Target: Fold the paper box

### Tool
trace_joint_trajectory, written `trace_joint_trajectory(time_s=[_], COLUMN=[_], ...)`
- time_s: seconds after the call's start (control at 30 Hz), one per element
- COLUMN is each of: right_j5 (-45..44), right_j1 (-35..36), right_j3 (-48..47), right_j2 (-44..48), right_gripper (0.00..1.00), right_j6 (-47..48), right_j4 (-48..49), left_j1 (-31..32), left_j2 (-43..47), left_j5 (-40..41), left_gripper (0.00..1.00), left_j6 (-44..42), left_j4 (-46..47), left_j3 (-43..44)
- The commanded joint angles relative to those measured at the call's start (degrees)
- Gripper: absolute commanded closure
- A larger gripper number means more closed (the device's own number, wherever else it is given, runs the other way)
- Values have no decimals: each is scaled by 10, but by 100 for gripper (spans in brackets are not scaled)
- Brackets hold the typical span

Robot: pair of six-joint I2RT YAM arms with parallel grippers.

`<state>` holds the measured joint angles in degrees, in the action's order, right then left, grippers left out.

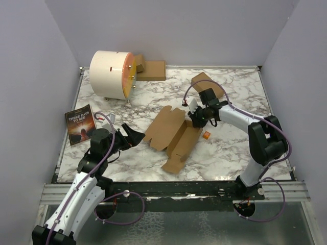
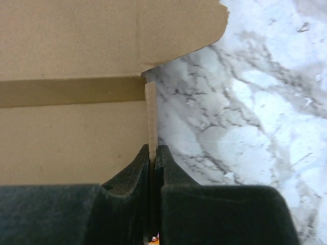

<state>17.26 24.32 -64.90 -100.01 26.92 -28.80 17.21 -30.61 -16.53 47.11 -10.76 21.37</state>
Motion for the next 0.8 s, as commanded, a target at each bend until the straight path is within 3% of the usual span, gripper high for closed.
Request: trace_joint_trajectory(time_s=[0.0,0.43,0.63,0.77], right_j5=[73,122,134,137], right_j1=[1,-28,-31,-32], right_j3=[40,105,110,116], right_j2=[43,111,124,129], right_gripper=[99,99,99,99], right_j6=[-31,-88,-93,-96], right_j4=[50,140,147,155], left_j1=[-1,-1,6,28], left_j2=[4,7,-37,-81], left_j5=[-14,-29,-29,-5], left_gripper=[15,9,9,12], left_j6=[15,136,189,185], left_j4=[0,182,307,342], left_j3=[-11,-97,-118,-103])
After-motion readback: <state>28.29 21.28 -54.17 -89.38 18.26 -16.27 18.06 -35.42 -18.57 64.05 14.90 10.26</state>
